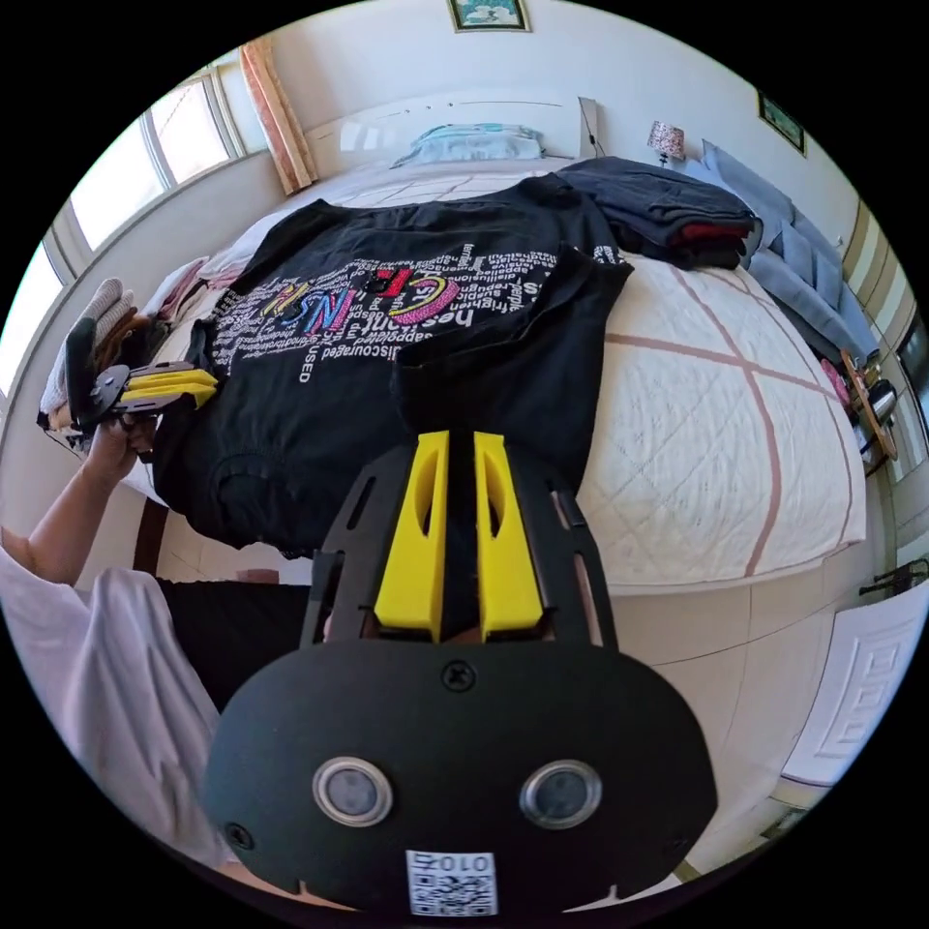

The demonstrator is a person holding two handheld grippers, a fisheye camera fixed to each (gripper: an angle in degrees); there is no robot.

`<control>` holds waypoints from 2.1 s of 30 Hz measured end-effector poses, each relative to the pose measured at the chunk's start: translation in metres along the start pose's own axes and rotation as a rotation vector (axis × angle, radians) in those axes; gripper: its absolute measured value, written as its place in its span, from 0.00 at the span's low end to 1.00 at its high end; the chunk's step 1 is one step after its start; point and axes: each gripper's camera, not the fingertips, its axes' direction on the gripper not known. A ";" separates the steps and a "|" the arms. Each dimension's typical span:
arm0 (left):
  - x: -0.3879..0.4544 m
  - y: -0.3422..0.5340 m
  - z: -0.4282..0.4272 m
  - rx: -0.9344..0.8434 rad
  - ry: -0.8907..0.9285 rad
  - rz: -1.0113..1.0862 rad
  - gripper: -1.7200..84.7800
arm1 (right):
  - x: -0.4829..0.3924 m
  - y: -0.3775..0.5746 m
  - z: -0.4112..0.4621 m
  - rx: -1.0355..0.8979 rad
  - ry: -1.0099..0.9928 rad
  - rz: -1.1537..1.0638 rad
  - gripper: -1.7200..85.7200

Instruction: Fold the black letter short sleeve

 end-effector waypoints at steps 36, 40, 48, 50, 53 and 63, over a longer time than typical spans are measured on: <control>0.171 0.077 -0.013 -0.096 -0.481 0.904 0.11 | -0.050 0.039 -0.010 -0.080 0.024 -0.524 0.14; 0.152 0.067 -0.010 -0.096 -0.453 0.861 0.06 | -0.054 0.023 0.008 -0.134 0.086 -0.595 0.12; 0.061 0.019 -0.047 -0.091 -0.062 0.600 0.02 | -0.009 -0.045 -0.036 -0.166 -0.129 -0.580 0.07; 0.024 0.000 -0.058 -0.084 0.071 0.482 0.02 | 0.010 -0.075 -0.058 -0.139 -0.167 -0.571 0.07; -0.050 -0.033 -0.063 -0.105 0.331 0.279 0.02 | 0.046 -0.139 -0.071 -0.183 -0.209 -0.527 0.07; -0.194 -0.056 -0.012 -0.175 0.578 -0.232 0.04 | 0.145 -0.236 0.024 -0.366 -0.517 -0.270 0.08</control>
